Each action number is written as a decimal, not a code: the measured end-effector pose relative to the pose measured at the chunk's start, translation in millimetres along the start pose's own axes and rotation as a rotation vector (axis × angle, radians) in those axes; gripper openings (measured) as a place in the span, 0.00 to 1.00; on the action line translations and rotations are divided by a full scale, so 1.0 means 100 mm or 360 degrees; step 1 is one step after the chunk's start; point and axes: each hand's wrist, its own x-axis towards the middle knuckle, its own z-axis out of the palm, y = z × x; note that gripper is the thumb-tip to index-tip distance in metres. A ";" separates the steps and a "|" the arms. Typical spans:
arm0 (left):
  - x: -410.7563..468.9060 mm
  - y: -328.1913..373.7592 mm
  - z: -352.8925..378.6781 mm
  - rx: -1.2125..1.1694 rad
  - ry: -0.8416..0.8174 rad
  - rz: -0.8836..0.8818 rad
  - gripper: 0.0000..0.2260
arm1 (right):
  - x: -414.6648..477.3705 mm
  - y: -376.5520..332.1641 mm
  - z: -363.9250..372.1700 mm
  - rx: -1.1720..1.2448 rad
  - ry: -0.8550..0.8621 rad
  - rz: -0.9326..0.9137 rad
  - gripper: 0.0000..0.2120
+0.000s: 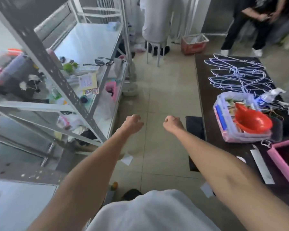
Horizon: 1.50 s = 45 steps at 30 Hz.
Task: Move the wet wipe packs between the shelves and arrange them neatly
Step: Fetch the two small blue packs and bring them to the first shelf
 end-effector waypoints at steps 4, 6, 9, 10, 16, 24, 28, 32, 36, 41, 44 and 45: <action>0.66 0.27 0.04 0.0150 -0.0070 -0.0020 0.19 | 0.46 0.09 -0.15 -0.0022 -0.0030 0.0075 0.14; 0.98 0.36 0.01 0.0169 -0.0098 -0.0024 0.20 | 0.76 0.11 -0.18 -0.0047 -0.0070 0.0101 0.15; 1.50 0.44 -0.08 0.0136 -0.0102 -0.0055 0.23 | 1.31 0.08 -0.21 -0.0079 -0.0115 0.0142 0.16; 1.70 0.48 -0.13 0.0128 -0.0104 -0.0072 0.24 | 1.52 0.04 -0.22 -0.0086 -0.0117 0.0148 0.17; 2.90 0.66 -0.60 0.0039 -0.0152 -0.0141 0.28 | 2.68 -0.43 -0.54 -0.0108 -0.0133 0.0160 0.15; 4.35 1.04 -1.22 0.0011 -0.0175 -0.0164 0.29 | 4.10 -1.08 -0.99 -0.0037 -0.0109 0.0126 0.19; 5.09 1.22 -1.38 -0.0016 -0.0209 -0.0171 0.28 | 4.82 -1.26 -1.20 -0.0010 -0.0119 0.0093 0.20; 5.87 1.53 -1.52 -0.0002 -0.0181 -0.0167 0.28 | 5.66 -1.33 -1.42 -0.0023 -0.0145 0.0071 0.20; 6.64 1.85 -1.71 -0.0023 -0.0109 -0.0181 0.27 | 6.57 -1.46 -1.76 0.0029 -0.0121 0.0010 0.17; 7.49 2.29 -2.01 -0.0127 0.0027 -0.0295 0.24 | 7.65 -1.85 -2.31 0.0052 -0.0146 -0.0084 0.19; 7.89 2.46 -2.22 -0.0192 0.0086 -0.0321 0.22 | 8.18 -2.19 -2.51 0.0026 -0.0178 -0.0197 0.21; 8.00 2.49 -2.31 -0.0211 0.0103 -0.0351 0.22 | 8.33 -2.32 -2.55 0.0009 -0.0197 -0.0227 0.21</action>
